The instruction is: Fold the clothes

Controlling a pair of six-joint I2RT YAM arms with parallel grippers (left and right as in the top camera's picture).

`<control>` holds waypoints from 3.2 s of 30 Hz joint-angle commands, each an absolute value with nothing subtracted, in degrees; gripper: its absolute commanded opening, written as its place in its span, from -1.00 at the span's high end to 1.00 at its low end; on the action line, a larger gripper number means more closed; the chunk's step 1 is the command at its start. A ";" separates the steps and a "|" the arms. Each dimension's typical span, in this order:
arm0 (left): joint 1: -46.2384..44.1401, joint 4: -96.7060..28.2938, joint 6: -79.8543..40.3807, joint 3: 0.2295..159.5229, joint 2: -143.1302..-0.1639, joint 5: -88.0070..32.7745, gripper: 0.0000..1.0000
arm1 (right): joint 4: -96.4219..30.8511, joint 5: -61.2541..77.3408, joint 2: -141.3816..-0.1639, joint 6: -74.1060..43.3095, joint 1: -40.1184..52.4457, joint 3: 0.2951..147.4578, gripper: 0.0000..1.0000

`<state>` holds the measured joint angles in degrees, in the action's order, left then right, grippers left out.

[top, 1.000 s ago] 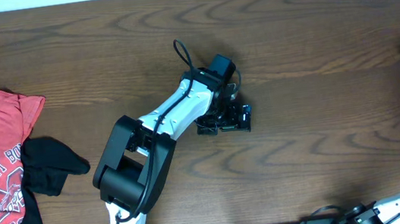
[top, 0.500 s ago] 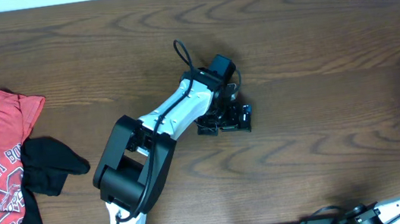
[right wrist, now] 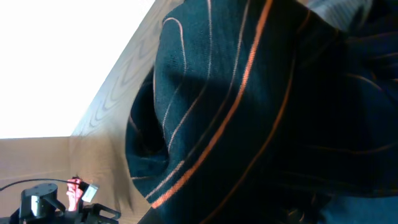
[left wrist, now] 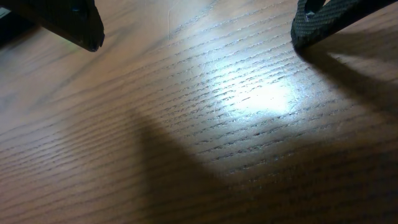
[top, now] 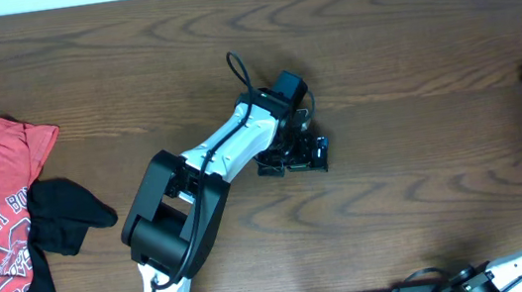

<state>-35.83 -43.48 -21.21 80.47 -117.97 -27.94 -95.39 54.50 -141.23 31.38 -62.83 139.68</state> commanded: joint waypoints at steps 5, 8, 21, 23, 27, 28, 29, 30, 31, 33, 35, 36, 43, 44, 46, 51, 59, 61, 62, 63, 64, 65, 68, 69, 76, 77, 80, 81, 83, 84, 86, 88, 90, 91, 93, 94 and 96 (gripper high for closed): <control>-35.99 -43.07 -21.69 80.12 -120.62 -28.10 -0.96 | -88.92 48.60 -139.28 24.45 -64.07 133.91 0.95; -35.99 -42.41 -21.69 80.12 -120.62 -28.10 -0.96 | -85.14 42.19 -139.28 18.04 -63.35 132.07 0.95; -35.99 -41.69 -21.02 80.12 -120.62 -27.88 -0.96 | -82.08 23.57 -139.28 15.03 -45.91 131.52 0.96; -35.99 -41.67 -20.99 80.12 -120.62 -27.88 -0.96 | -82.30 20.56 -139.28 14.59 -43.88 131.48 0.96; -35.99 -41.69 -20.32 80.12 -120.62 -27.86 -0.96 | -82.83 20.32 -139.28 14.59 -42.15 131.44 0.96; -35.99 -41.69 -20.16 80.12 -120.62 -27.88 -0.96 | -82.98 20.34 -139.26 14.59 -42.15 131.44 0.96; -35.99 -41.69 -20.14 80.12 -120.62 -27.86 -0.96 | -83.18 20.64 -139.26 14.68 -42.19 131.44 0.96; -35.99 -41.67 -20.16 80.12 -120.62 -27.88 -0.96 | -83.26 21.15 -139.26 14.90 -42.33 131.44 0.96; -35.99 -41.67 -20.16 80.12 -120.62 -27.88 -0.96 | -83.31 21.23 -139.17 14.85 -42.48 131.44 0.97; -35.99 -41.67 -20.16 80.12 -120.62 -27.88 -0.96 | -83.40 21.41 -138.47 15.16 -42.89 131.44 0.96; -35.99 -41.67 -20.16 80.12 -120.62 -27.88 -0.96 | -83.07 22.13 -137.25 15.42 -43.51 131.44 0.96; -35.99 -41.67 -20.18 80.12 -120.62 -27.88 -0.96 | -82.89 22.17 -136.42 15.42 -43.88 131.46 0.97; -35.99 -41.89 -20.18 80.12 -120.62 -27.90 -0.96 | -83.11 26.20 -129.03 15.99 -47.35 131.46 0.97; -35.99 -41.87 -20.18 80.12 -120.62 -27.90 -0.96 | -83.50 28.91 -128.11 17.69 -47.81 131.46 0.97; -35.99 -41.87 -20.18 80.12 -120.62 -27.90 -0.96 | -85.01 34.09 -126.63 21.80 -48.16 131.46 0.97; -35.99 -42.30 -20.18 80.12 -120.62 -27.90 -0.96 | -87.44 36.49 -124.75 24.53 -45.89 131.46 0.97; -35.99 -43.18 -20.16 80.12 -120.62 -27.90 -0.96 | -86.52 28.18 -124.40 21.82 -42.35 131.44 0.97; -35.99 -43.18 -20.16 80.12 -120.62 -27.90 -0.96 | -86.24 27.40 -124.38 20.91 -42.76 131.44 0.97; -35.99 -43.18 -20.16 80.12 -120.62 -27.90 -0.96 | -86.11 27.44 -124.38 20.84 -43.09 131.44 0.97; -35.99 -43.18 -20.16 80.12 -120.62 -27.90 -0.96 | -85.91 27.53 -124.40 20.86 -43.48 131.44 0.97; -35.99 -43.16 -20.16 80.12 -120.62 -27.90 -0.96 | -85.76 27.68 -124.38 21.17 -43.86 131.44 0.97; -35.99 -43.13 -20.16 80.12 -120.62 -27.90 -0.96 | -85.62 27.88 -124.38 21.30 -44.31 131.44 0.97; -35.99 -43.13 -20.18 80.12 -120.62 -27.90 -0.96 | -85.10 28.32 -124.38 21.41 -45.93 131.44 0.97; -35.99 -43.16 -20.18 80.12 -120.62 -27.90 -0.96 | -85.03 28.32 -124.38 20.97 -46.50 131.44 0.97; -35.99 -43.18 -20.45 80.12 -120.62 -29.85 -0.96 | -84.58 28.84 -124.31 18.63 -50.02 131.48 0.97; -35.99 -43.18 -20.45 80.12 -120.62 -30.09 -0.96 | -84.62 29.32 -124.27 18.63 -50.43 131.55 0.97; -35.99 -43.16 -20.93 80.12 -120.62 -30.81 -0.96 | -84.64 31.44 -123.68 18.70 -51.79 131.57 0.97; -35.99 -43.16 -21.15 80.12 -120.62 -30.92 -0.96 | -84.62 32.01 -123.37 18.68 -52.21 131.57 0.97; -35.99 -43.16 -21.32 80.12 -120.62 -30.92 -0.96 | -84.66 33.58 -122.41 18.61 -53.32 131.57 0.97; -35.99 -43.16 -21.32 80.12 -120.62 -30.94 -0.96 | -84.68 34.06 -122.13 18.63 -53.58 131.57 0.98; -35.99 -43.16 -21.34 80.12 -120.62 -30.92 -0.96 | -84.79 34.83 -120.99 17.69 -54.48 131.57 0.97; -35.99 -43.16 -21.56 80.12 -120.62 -30.92 -0.96 | -84.77 34.81 -119.50 15.97 -55.53 131.57 0.97; -35.99 -43.13 -21.71 80.12 -120.62 -30.92 -0.96 | -84.71 34.79 -118.10 14.76 -56.66 131.57 0.97; -35.99 -43.13 -21.69 80.12 -120.62 -30.92 -0.96 | -84.42 34.74 -117.34 13.43 -57.36 131.57 0.97; -35.99 -43.16 -21.71 80.12 -120.62 -30.92 -0.96 | -83.88 34.68 -115.96 11.33 -58.92 131.57 0.97; -35.99 -43.16 -21.69 80.12 -120.62 -30.92 -0.96 | -83.50 34.57 -115.31 9.96 -59.81 131.57 0.97; -35.99 -43.16 -21.71 80.12 -120.62 -30.92 -0.96 | -82.94 35.31 -114.30 9.65 -61.52 131.57 0.97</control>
<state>-35.86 -42.89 -21.19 80.47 -118.26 -31.16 -83.57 32.75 -117.89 13.04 -59.02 131.11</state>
